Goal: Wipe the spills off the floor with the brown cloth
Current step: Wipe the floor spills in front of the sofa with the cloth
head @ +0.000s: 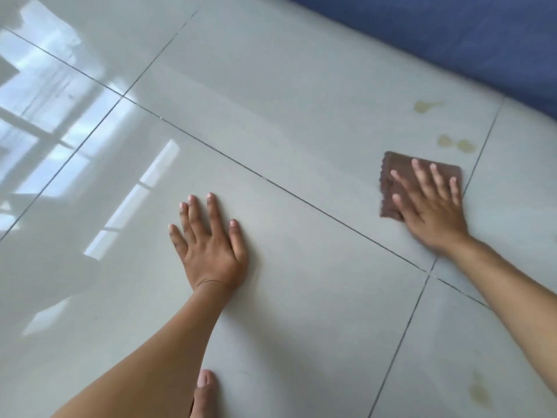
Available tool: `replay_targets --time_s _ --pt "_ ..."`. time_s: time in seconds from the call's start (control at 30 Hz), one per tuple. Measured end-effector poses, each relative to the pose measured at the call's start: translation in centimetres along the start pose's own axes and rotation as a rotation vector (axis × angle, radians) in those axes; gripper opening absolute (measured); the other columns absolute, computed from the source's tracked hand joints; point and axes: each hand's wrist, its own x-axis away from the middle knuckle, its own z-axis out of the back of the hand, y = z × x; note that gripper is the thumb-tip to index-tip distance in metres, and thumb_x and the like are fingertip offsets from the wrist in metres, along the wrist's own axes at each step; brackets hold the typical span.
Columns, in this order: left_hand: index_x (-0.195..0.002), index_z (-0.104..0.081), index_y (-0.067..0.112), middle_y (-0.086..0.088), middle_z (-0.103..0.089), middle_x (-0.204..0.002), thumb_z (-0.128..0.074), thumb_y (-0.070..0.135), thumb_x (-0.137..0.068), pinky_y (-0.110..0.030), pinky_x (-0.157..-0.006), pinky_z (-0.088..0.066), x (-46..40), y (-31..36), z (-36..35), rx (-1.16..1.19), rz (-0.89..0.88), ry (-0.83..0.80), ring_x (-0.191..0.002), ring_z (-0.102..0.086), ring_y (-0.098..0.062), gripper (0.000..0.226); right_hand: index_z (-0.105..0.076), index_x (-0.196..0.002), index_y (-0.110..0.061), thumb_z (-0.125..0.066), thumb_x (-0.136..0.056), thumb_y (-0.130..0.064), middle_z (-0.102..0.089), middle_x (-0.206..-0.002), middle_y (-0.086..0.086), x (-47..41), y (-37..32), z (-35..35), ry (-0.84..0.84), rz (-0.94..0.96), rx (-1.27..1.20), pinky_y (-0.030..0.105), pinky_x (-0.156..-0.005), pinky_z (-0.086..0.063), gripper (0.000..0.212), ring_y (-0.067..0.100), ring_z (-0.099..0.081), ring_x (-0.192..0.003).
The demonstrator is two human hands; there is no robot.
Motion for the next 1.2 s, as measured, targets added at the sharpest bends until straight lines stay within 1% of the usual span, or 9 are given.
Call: replay_targets --time_s 0.17,0.4,0.5,0.57,0.73,0.8,0.93,1.07,1.2 --pt "-0.155 -0.006 0.023 -0.008 0.001 -0.164 -0.019 0.043 -0.095 -0.046 -0.121 0.007 0.0 -0.1 -0.2 -0.014 0.000 0.011 -0.151 0.006 -0.022 0.064 -0.004 -0.148 -0.048 -0.012 -0.094 -0.060 0.008 -0.163 -0.007 -9.0 -6.5 1.9 -0.003 -0.315 -0.140 0.052 -0.119 0.008 0.056 0.024 0.011 -0.150" --pt "-0.154 -0.008 0.022 -0.009 -0.001 -0.164 -0.020 0.042 -0.096 -0.047 -0.121 0.005 0.1 0.0 0.0 -0.023 -0.004 0.013 -0.151 0.004 -0.023 0.063 -0.019 -0.147 -0.046 -0.022 -0.093 -0.058 -0.004 -0.163 -0.005 0.4 -16.0 -1.7 -0.030 0.125 -0.128 0.048 -0.118 0.008 0.055 0.025 -0.001 -0.151" --pt "-0.155 -0.007 0.021 -0.008 0.000 -0.164 -0.018 0.043 -0.096 -0.048 -0.121 0.005 0.2 0.2 0.2 -0.037 -0.004 0.002 -0.151 0.004 -0.023 0.064 -0.035 -0.142 -0.044 -0.030 -0.091 -0.058 -0.031 -0.157 -0.003 10.2 -14.3 -4.5 0.011 0.226 -0.123 0.050 -0.115 -0.010 0.053 0.026 -0.024 -0.146" --pt "-0.155 -0.006 0.020 -0.008 0.001 -0.164 -0.017 0.043 -0.096 -0.048 -0.121 0.005 0.2 0.2 0.2 -0.041 -0.008 -0.002 -0.151 0.005 -0.023 0.064 -0.029 -0.143 -0.046 -0.026 -0.094 -0.059 -0.027 -0.157 -0.005 16.2 -10.5 -6.3 -0.023 0.207 -0.086 0.049 -0.116 -0.014 0.052 0.024 -0.024 -0.145" --pt "-0.155 -0.009 0.024 -0.006 0.000 -0.164 -0.017 0.040 -0.097 -0.043 -0.122 0.004 0.6 0.0 0.1 -0.029 -0.087 0.005 -0.152 0.004 -0.020 0.060 -0.010 -0.148 -0.048 -0.003 -0.089 -0.069 -0.005 -0.163 -0.005 24.2 3.4 -6.5 -0.089 -0.215 -0.090 0.050 -0.117 -0.006 0.063 0.027 -0.015 -0.146" --pt "-0.155 -0.008 0.019 -0.003 -0.002 -0.164 -0.016 0.038 -0.097 -0.041 -0.123 0.002 1.0 0.2 0.1 -0.047 -0.178 -0.018 -0.152 0.002 -0.019 0.062 -0.010 -0.149 -0.043 -0.002 -0.084 -0.073 -0.006 -0.163 0.000 22.2 7.3 -5.4 -0.078 -0.464 -0.145 0.053 -0.117 -0.003 0.073 0.028 -0.006 -0.149" --pt "-0.155 -0.006 0.012 -0.002 -0.001 -0.164 -0.020 0.033 -0.099 -0.039 -0.123 0.001 2.4 2.7 -0.9 -0.067 -0.294 -0.045 -0.152 0.001 -0.017 0.062 -0.002 -0.151 -0.042 -0.015 -0.093 -0.061 0.012 -0.162 -0.001 13.4 9.1 -2.7 -0.043 -0.758 -0.273 0.056 -0.118 0.005 0.062 0.028 0.011 -0.149" --pt "-0.155 -0.008 0.016 0.002 -0.003 -0.164 -0.017 0.034 -0.096 -0.038 -0.123 0.003 3.4 6.5 -1.8 -0.111 -0.489 -0.085 -0.152 0.000 -0.016 0.062 -0.003 -0.151 -0.041 -0.016 -0.095 -0.057 0.011 -0.163 0.000 9.5 3.6 -2.2 -0.032 -0.561 -0.247 0.054 -0.118 0.007 0.059 0.029 0.011 -0.149" --pt "-0.155 -0.008 0.016 0.002 -0.004 -0.164 -0.018 0.036 -0.094 -0.037 -0.122 0.003 4.2 12.5 -3.4 -0.130 -0.696 -0.158 -0.152 -0.001 -0.016 0.064 -0.023 -0.147 -0.041 -0.023 -0.094 -0.057 -0.018 -0.161 0.001 15.1 -2.7 -4.7 0.052 -0.222 -0.164 0.050 -0.117 -0.002 0.056 0.030 -0.015 -0.149"
